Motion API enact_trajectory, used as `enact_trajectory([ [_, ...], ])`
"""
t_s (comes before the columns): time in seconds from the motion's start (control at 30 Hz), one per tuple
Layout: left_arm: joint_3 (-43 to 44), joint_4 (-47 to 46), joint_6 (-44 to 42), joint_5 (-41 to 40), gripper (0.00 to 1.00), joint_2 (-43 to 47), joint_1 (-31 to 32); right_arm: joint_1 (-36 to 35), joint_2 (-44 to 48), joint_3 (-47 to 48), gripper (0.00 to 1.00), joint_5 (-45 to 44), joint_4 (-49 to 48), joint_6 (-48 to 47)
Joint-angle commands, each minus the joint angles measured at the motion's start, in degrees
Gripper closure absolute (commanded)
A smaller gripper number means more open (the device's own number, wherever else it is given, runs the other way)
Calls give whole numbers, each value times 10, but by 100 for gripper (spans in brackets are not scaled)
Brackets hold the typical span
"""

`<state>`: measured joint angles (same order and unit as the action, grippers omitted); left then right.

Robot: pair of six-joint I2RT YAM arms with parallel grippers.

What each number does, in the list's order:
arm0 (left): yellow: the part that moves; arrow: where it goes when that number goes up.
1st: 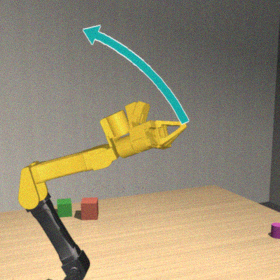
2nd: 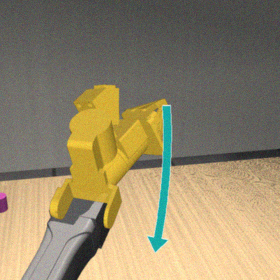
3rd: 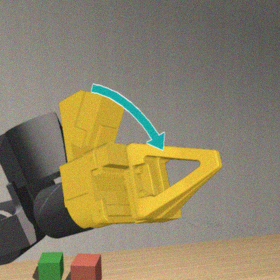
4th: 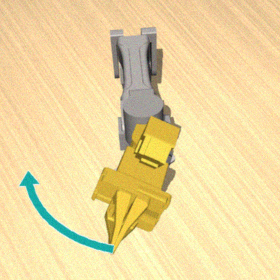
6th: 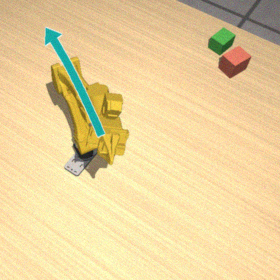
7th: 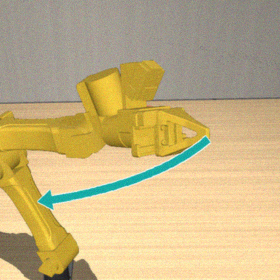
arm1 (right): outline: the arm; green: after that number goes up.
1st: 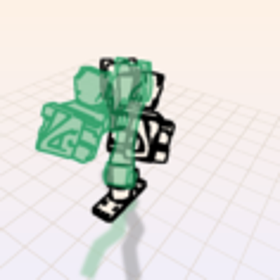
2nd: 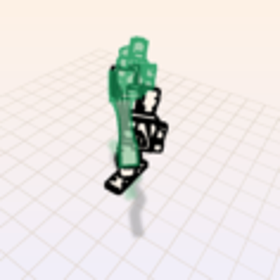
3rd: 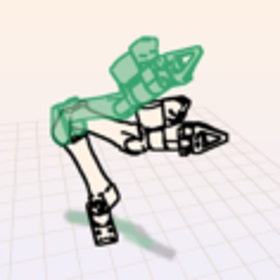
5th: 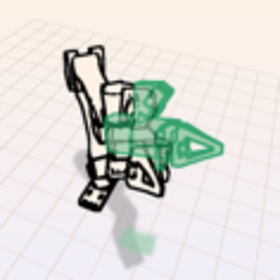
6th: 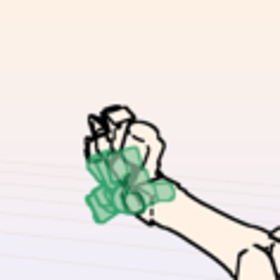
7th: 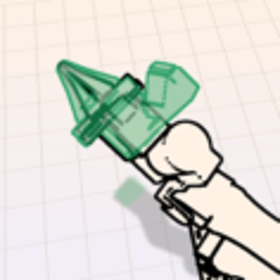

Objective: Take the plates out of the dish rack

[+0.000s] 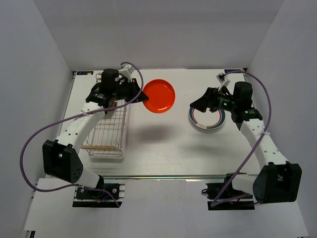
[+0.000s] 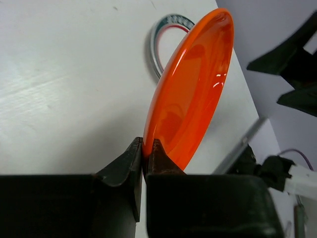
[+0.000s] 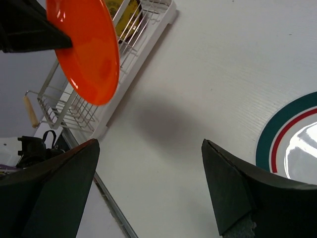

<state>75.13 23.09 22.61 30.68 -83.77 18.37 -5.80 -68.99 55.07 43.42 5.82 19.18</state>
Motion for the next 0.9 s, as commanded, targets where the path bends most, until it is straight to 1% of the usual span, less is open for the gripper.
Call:
enact_trajectory([
  [0.0, -2, -70, 23, 70, 100, 16, 29, -27, -22, 35, 11, -11, -12, -14],
  [0.13, -3, -63, 24, 63, 100, -7, 67, -55, -40, 45, 13, -23, -3, -20],
  [0.17, -3, -60, 24, 60, 100, -8, 67, -66, -41, 46, 14, -31, 0, -21],
  [0.27, -1, -60, 28, 48, 100, -12, 83, -82, -54, 49, 20, -35, 4, -21],
  [0.3, 1, -55, 31, 42, 100, -16, 90, -84, -58, 49, 25, -35, 2, -20],
  [0.33, 8, -45, 34, 24, 100, -20, 91, -93, -59, 50, 26, -36, -2, -18],
  [0.43, 12, -31, 34, 14, 100, -34, 103, -102, -62, 50, 40, -42, -5, -16],
  [0.47, 15, -24, 35, 7, 100, -37, 109, -103, -62, 49, 46, -50, -5, -13],
  [0.5, 18, -20, 34, 3, 100, -39, 109, -105, -62, 48, 62, -53, -5, -13],
  [0.57, 19, -16, 33, -11, 100, -39, 114, -105, -57, 43, 75, -59, -12, -6],
  [0.6, 19, -15, 34, -12, 100, -37, 114, -105, -55, 42, 84, -61, -12, -4],
  [0.67, 24, -9, 35, -19, 100, -38, 114, -104, -53, 40, 91, -65, -19, 7],
  [0.73, 29, 0, 38, -33, 92, -39, 114, -103, -52, 40, 100, -76, -16, 16],
  [0.8, 40, 25, 39, -68, 84, -39, 114, -100, -61, 50, 100, -108, 12, 29],
  [0.87, 46, 41, 40, -94, 81, -34, 114, -101, -76, 57, 100, -120, 29, 32],
])
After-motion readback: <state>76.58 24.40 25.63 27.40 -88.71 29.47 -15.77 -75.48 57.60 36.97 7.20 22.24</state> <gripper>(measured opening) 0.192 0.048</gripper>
